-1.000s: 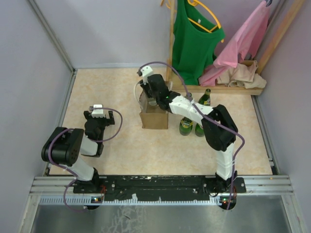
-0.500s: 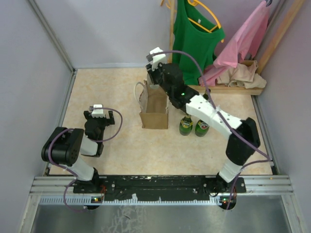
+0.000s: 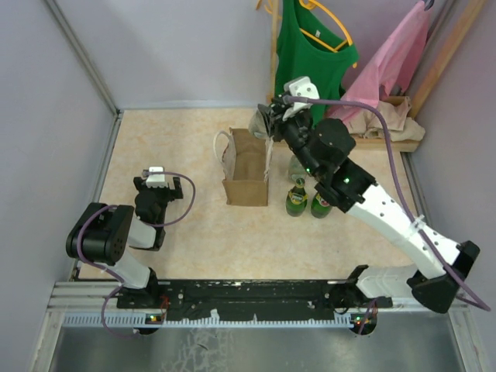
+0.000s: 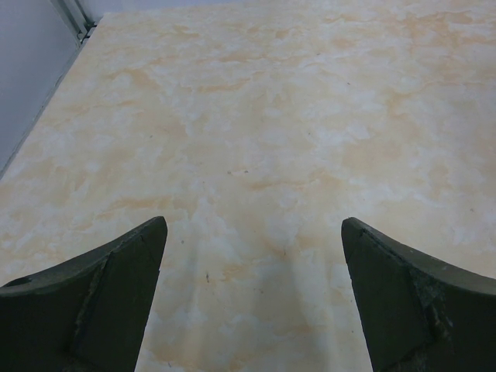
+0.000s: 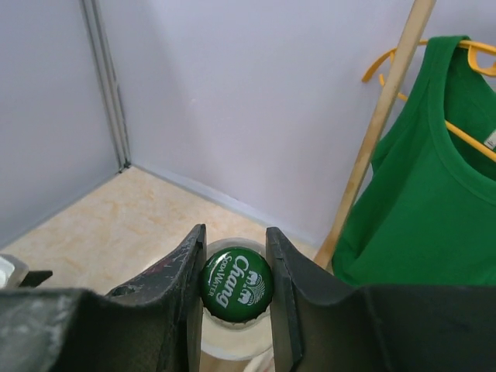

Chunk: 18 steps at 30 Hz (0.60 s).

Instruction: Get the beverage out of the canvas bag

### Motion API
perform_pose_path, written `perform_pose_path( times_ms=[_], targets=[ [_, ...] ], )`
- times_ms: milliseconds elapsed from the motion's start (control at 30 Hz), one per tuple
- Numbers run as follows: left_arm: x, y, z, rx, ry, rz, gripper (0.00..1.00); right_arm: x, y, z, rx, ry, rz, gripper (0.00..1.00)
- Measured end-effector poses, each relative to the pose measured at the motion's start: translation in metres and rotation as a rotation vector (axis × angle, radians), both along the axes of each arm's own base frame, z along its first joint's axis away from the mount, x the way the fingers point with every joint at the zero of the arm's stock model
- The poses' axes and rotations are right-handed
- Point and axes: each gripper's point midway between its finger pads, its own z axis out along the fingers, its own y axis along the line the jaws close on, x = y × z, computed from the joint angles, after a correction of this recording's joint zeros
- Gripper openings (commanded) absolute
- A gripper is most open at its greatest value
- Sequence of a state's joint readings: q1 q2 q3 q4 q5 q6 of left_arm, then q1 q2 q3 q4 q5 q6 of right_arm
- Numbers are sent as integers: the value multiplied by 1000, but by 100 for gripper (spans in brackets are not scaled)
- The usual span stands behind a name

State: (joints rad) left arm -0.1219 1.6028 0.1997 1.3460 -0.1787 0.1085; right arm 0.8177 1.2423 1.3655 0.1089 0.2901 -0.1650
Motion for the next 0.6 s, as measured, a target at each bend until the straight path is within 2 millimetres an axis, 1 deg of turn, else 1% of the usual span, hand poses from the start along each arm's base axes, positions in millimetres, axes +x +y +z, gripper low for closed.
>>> perform_pose_path(
  times_ms=[133, 267, 367, 467, 600],
  targets=[
    [0, 0, 0, 0, 0, 0, 100, -18, -21, -1, 8, 20, -30, 0],
    [0, 0, 0, 0, 0, 0, 100, -24, -49, -12, 2, 52, -123, 0],
    [0, 0, 0, 0, 0, 0, 100, -23, -70, -24, -16, 79, -215, 0],
    [0, 0, 0, 0, 0, 0, 100, -20, -79, -36, -36, 104, -270, 0],
    [0, 0, 0, 0, 0, 0, 100, -15, -79, -57, -78, 140, -299, 0]
  ],
)
